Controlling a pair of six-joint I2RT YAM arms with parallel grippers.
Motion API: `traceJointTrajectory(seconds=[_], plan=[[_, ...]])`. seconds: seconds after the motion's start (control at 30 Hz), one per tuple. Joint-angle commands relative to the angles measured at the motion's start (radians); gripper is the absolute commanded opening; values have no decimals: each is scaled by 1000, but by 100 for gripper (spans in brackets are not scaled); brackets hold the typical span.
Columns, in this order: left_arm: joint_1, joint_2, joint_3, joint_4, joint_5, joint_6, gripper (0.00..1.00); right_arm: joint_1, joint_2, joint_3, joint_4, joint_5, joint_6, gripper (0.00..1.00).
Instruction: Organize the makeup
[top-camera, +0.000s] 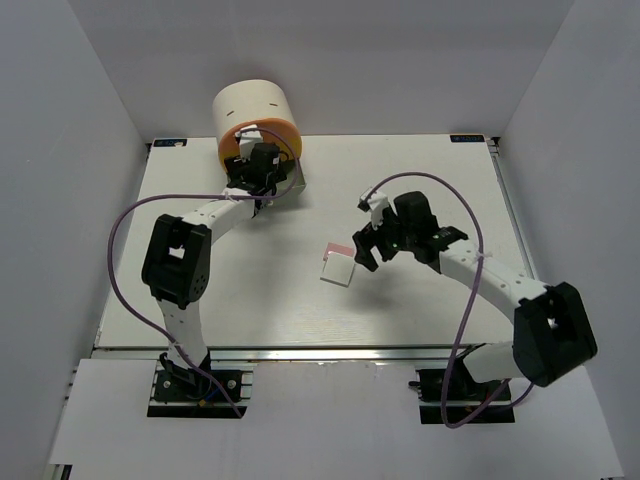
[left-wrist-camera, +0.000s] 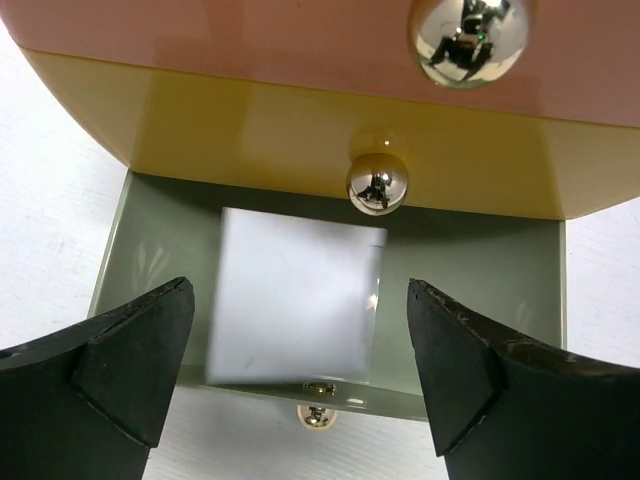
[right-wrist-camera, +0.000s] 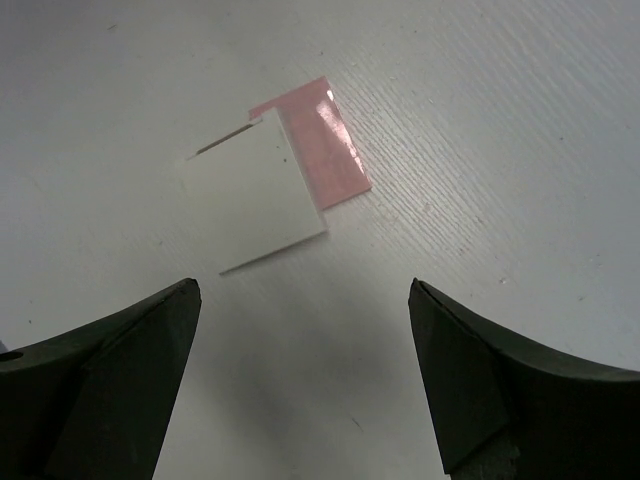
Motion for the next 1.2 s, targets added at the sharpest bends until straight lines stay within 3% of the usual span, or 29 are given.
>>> traceJointTrajectory(seconds=[0.0, 0.27, 0.43, 0.57, 0.77, 0.93, 1.17], plan=[[7, -87, -8, 28, -13, 0, 98, 38, 61, 100, -26, 82, 169, 89], [18, -131, 3, 42, 37, -23, 98, 71, 158, 201, -45, 4, 342, 89], [18, -227, 31, -85, 195, -52, 98, 94, 221, 241, -95, 82, 520, 89], [18, -440, -142, -146, 293, -98, 98, 153, 267, 267, -115, 177, 615, 89], [18, -750, -469, -205, 306, -177, 98, 220, 322, 273, -144, 370, 675, 89], [18, -982, -627, -292, 303, -260, 98, 232, 348, 252, -158, 477, 724, 89], [16, -1156, -733, -370, 286, -397, 98, 235, 406, 272, -174, 401, 893, 89]])
